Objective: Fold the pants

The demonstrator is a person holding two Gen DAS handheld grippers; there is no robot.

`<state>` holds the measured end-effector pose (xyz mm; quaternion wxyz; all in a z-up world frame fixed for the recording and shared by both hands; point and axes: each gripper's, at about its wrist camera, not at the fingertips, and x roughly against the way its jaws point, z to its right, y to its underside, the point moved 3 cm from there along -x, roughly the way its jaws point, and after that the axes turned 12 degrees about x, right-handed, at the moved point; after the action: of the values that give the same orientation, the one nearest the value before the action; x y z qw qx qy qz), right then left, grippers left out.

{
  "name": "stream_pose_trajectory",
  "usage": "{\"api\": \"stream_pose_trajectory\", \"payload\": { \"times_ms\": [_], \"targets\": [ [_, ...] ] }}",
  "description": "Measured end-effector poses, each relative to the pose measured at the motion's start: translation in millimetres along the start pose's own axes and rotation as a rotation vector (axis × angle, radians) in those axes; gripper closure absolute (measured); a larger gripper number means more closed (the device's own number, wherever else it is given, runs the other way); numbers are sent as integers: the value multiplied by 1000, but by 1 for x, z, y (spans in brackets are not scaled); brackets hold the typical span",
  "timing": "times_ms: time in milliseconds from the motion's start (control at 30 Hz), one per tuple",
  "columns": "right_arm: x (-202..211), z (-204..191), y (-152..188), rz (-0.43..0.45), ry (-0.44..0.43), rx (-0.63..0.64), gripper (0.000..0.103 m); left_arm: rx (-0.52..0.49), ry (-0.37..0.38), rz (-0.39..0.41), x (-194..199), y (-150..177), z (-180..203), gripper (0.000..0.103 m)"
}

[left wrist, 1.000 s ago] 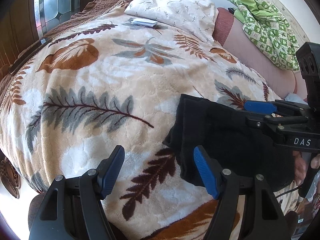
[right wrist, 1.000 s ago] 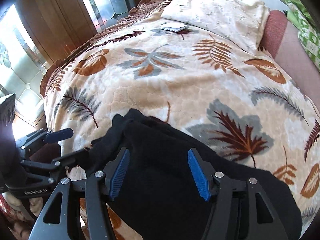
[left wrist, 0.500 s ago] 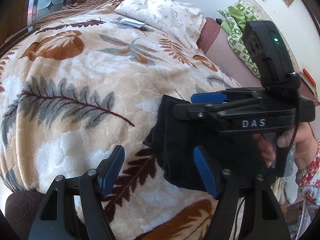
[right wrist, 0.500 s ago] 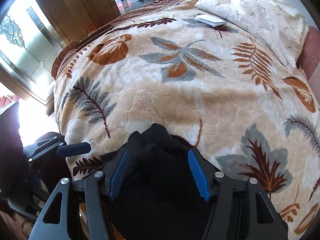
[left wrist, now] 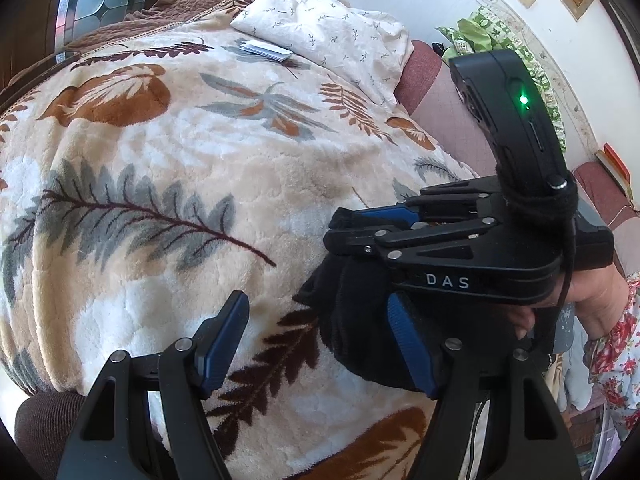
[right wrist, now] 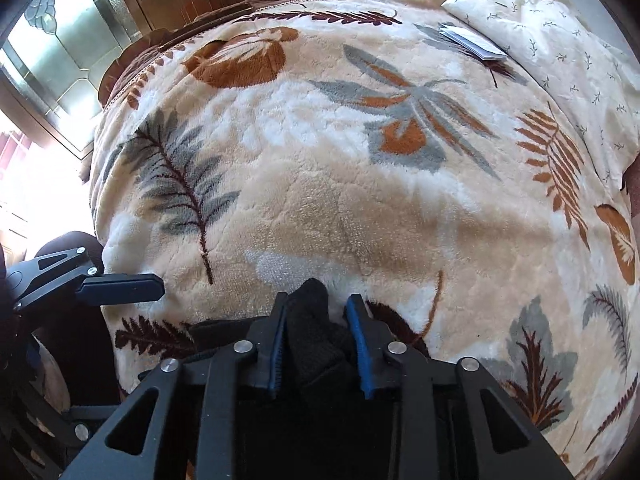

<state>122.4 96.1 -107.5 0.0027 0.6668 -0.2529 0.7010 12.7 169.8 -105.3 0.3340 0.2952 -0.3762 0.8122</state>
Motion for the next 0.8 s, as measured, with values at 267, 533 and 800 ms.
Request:
{"api": "stream_pose_trajectory", "payload": {
  "times_ms": [267, 533, 800],
  "targets": [
    [29, 9, 4, 73, -13, -69, 77, -114, 24, -17, -10, -12, 18, 27],
    [61, 17, 8, 148, -27, -138, 77, -84, 200, -97, -30, -17, 37, 35],
    [90, 19, 30, 219, -25, -211, 77, -141, 282, -104, -12, -10, 86, 76]
  ]
}}
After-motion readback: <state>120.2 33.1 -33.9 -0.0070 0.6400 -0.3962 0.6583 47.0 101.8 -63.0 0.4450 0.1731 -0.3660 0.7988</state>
